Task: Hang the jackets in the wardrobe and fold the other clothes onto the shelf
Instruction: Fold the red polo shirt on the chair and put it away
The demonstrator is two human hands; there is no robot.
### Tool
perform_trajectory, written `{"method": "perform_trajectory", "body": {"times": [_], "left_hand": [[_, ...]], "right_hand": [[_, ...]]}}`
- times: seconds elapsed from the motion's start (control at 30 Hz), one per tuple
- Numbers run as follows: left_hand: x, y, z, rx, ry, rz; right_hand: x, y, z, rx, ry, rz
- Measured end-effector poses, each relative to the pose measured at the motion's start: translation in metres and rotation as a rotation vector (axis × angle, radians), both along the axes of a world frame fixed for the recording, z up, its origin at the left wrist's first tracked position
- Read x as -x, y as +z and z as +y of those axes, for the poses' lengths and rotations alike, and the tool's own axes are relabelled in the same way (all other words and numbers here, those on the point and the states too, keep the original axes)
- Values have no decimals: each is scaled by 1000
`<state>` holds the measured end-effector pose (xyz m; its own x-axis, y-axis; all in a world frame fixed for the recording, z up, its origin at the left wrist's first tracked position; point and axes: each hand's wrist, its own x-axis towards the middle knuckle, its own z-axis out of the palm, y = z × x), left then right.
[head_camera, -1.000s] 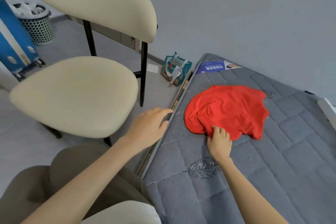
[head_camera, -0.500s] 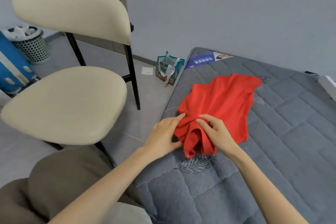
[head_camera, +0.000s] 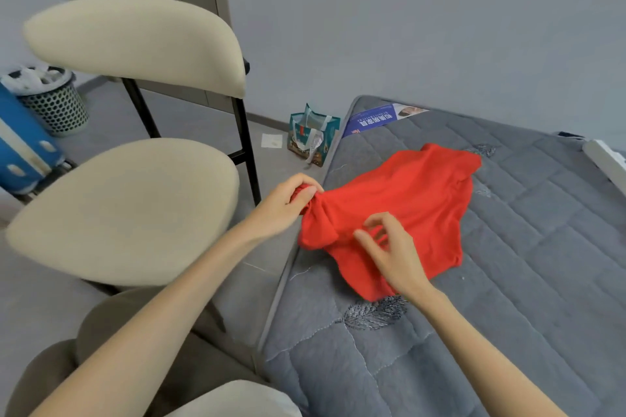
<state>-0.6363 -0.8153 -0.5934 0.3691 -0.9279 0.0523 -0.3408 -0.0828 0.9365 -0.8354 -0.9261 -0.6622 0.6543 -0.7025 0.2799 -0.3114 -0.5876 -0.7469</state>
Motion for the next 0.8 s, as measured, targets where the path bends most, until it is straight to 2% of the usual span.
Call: {"method": "perform_trajectory", "body": {"times": [0.1, 0.2, 0.27, 0.3, 0.4, 0.43, 0.5, 0.57, 0.7, 0.8], "left_hand": [[-9, 10, 13, -122, -106, -115], [-9, 13, 25, -155, -181, -299], [-8, 13, 29, -105, -178, -406], [-8, 15, 32, -70, -166, -425], [-20, 26, 41, 31, -96, -428], [-27, 33, 44, 59, -50, -395], [-41, 51, 52, 114, 86, -294], [-53, 75, 61, 165, 256, -198], [-77, 132, 86, 284, 522, -102], [-93, 183, 112, 420, 632, -173]], "right_hand": [[10, -23, 26, 85, 183, 335], [9, -46, 37, 146, 123, 662], [4, -51, 37, 188, 79, 730], [3, -50, 35, 162, 50, 681], [0, -20, 23, -152, -98, 292], [-3, -5, 18, -200, -138, 155], [-15, 34, 10, -195, -159, -79], [-33, 76, 5, -206, -92, -263], [-79, 164, 11, -141, 16, -413], [-116, 227, 25, -161, 109, -515]]}}
